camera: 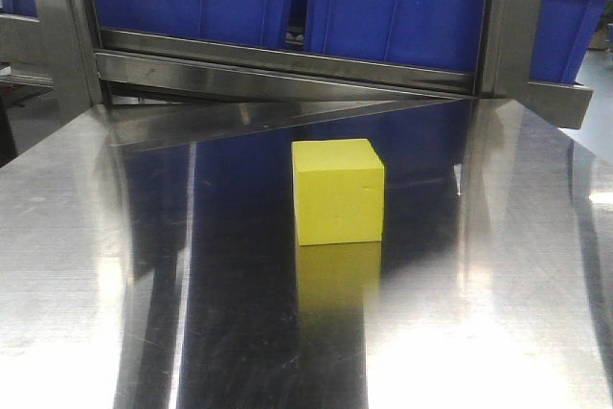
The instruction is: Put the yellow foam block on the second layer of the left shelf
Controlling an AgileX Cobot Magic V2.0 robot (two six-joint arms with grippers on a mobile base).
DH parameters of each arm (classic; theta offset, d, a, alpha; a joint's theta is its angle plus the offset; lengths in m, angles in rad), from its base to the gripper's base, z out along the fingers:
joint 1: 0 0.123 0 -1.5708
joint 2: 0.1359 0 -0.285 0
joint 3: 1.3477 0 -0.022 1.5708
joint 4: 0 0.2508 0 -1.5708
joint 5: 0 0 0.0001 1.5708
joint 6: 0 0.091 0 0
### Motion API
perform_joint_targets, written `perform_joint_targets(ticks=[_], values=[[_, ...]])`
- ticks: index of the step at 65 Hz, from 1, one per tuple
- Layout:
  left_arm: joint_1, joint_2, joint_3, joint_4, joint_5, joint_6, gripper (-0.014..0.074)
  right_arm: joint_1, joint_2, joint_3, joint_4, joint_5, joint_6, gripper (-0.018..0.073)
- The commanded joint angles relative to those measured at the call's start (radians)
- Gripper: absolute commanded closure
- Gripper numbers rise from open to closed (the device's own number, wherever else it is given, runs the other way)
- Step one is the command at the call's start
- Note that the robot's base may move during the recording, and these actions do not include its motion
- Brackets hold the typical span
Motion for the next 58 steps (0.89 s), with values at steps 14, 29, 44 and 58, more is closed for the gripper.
perform_joint_targets(ticks=[14,29,44,58], values=[[-0.005,0.008,0.026,-0.002,-0.082,-0.004,0.0460,-0.004,-0.017,-0.023,0.004,-0.085,-0.007,0.0503],[-0.005,0.008,0.026,-0.002,-0.082,-0.004,0.0460,-0.004,-0.017,-0.023,0.004,-0.085,-0.007,0.0503],[-0.005,0.008,0.026,-0.002,-0.082,-0.004,0.0460,-0.004,-0.017,-0.023,0.004,-0.085,-0.007,0.0503],[-0.005,0.008,0.026,-0.002,-0.082,-0.004,0.0460,-0.004,-0.017,-0.054,0.004,-0.088,-0.007,0.0503]])
